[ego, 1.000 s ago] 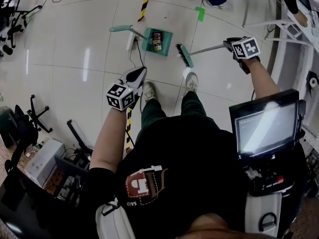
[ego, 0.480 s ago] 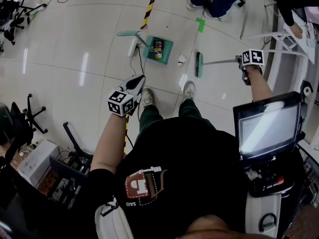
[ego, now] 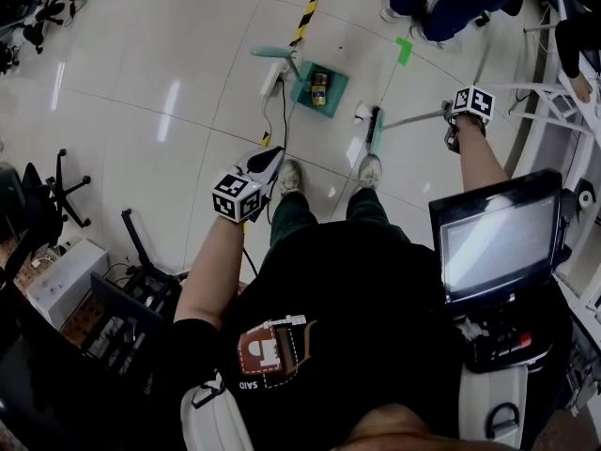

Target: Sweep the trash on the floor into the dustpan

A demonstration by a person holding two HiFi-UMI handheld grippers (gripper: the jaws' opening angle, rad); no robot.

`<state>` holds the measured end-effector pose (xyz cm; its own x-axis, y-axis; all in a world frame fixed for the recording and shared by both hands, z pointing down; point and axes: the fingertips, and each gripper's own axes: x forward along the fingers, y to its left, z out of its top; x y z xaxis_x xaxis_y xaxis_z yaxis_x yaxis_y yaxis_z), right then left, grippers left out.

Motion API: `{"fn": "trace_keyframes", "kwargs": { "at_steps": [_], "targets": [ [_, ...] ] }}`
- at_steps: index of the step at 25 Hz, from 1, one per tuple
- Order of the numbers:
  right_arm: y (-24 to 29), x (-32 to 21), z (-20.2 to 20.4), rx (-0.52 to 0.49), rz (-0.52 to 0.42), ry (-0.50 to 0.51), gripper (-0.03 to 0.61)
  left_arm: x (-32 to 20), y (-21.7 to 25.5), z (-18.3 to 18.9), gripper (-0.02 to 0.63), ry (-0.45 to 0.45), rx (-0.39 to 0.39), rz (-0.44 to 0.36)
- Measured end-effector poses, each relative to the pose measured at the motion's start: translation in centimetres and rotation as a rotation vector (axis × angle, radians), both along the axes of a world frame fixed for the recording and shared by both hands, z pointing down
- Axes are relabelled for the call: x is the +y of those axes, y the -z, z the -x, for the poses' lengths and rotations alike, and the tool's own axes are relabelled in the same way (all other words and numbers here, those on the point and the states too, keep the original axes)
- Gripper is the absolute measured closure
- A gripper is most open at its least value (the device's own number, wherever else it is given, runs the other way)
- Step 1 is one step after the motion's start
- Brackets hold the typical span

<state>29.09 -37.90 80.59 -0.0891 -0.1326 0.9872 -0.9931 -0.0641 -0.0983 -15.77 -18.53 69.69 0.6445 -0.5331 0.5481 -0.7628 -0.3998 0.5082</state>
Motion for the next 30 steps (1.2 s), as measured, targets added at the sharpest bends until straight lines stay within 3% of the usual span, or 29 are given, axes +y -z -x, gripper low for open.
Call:
{"fn": "trace_keyframes", "kwargs": {
  "at_steps": [7, 13, 22, 26, 30],
  "targets": [
    [-0.7, -4.1, 6.6, -0.147, -0.103, -0.113, 0.488, 1.2, -0.9, 2.2, 0.612, 0.034, -0.004, 0.006],
    [0.2, -4.7, 8.1, -0.242, -0.135, -0.157, 0.489, 0.9, -0.8, 3.1, 0.613, 0.044, -0.008, 0.010],
    [3.5, -0.6, 5.4, -0.170, -0.117, -0.009, 0.489, -0.9, 1.1, 2.5, 0.613, 0.021, 0.009, -0.043],
    [4.6, 2.3, 3.9, -0.136, -0.117, -0.025, 0.489, -2.4, 1.8, 2.5, 0.613, -0.020, 0.017, -0.071],
    [6.0, 6.2, 4.1, -0.114, -0.132, -0.056, 0.489, -2.5, 2.5, 2.3, 0.613, -0.131, 0.023, -0.088]
  ]
}}
